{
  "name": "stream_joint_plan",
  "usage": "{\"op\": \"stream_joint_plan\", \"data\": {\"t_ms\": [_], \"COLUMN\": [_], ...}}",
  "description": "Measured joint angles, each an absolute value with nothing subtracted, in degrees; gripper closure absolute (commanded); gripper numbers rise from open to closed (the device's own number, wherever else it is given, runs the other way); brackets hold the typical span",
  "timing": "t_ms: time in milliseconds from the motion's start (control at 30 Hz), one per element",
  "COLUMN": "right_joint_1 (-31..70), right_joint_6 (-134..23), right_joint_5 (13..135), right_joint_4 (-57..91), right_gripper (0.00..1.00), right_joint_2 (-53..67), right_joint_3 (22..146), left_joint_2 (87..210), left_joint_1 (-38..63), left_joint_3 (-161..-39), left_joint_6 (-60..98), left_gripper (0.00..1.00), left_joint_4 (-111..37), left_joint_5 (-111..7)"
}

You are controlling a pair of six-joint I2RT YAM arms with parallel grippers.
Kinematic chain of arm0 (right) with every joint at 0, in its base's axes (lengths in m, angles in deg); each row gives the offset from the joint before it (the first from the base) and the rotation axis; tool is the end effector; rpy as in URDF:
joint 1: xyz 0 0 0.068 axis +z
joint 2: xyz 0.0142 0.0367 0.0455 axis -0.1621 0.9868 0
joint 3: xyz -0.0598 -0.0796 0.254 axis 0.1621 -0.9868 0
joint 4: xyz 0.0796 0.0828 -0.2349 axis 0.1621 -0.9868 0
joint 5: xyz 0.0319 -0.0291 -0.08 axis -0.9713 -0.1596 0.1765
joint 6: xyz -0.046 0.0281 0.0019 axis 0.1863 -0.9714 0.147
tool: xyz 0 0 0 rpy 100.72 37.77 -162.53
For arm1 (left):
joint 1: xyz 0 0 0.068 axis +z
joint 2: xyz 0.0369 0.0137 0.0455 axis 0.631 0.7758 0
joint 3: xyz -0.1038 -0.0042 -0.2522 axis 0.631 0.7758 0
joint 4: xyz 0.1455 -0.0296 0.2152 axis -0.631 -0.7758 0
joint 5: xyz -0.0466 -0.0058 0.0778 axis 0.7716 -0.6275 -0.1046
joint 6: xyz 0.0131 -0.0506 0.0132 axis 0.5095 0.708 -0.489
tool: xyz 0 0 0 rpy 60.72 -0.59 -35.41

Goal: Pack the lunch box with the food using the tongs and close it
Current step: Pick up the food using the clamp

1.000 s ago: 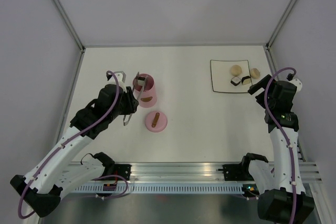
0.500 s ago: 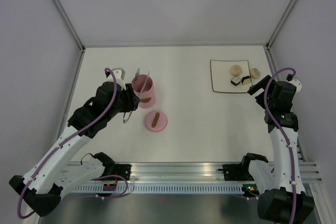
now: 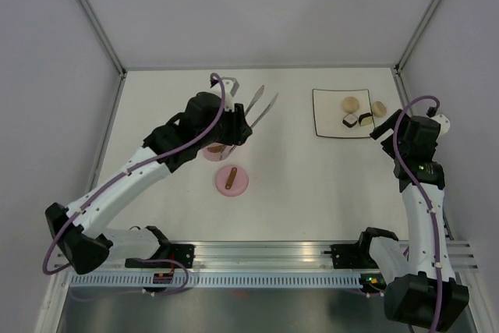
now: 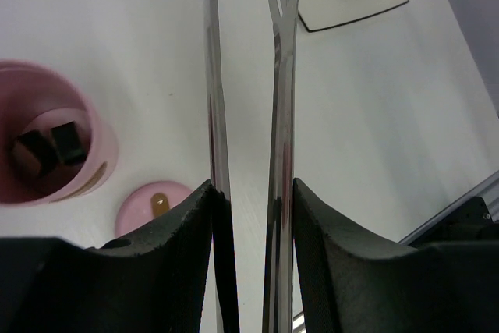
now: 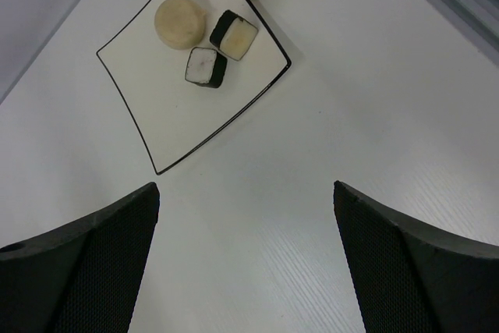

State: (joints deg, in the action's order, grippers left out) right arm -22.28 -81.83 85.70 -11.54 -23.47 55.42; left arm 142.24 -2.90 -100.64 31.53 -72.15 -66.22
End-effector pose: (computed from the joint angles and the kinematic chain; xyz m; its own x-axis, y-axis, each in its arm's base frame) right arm 0.1875 -0.0459 0.3034 -0.2852 0.6272 -0.7248 0.5279 0.7339 0.4274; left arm 0.1981 -0.1736 0.3798 -0.5815 -0.0200 -0.8133 0.4007 0.8630 -0.3078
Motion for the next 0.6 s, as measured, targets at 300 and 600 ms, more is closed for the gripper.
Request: {"op": "stream_joint_plan", "data": {"t_ms": [300,600], "right_joint_1": [-22.3,-22.3], "right_joint_6": [-80.0,-79.6], "right_joint_5": [89.1,89.5], "right_joint_4": [-13.1,-13.2], "right_gripper": [0.02,0.02], "right_joint_2": [-22.8,-21.7], "right_joint_3": [59.5,61.4], "left_joint_2": [163.9,182.9], "left_joint_1": [-11.1,-15.1], "left_joint_3": [-111.9,-119.7], "left_joint_6": [28.8,25.6], "left_gripper": [0.52,0.52], "left_joint_4": [-59.8,-48.7], "left_joint_5": [-62.2,-56.7]}}
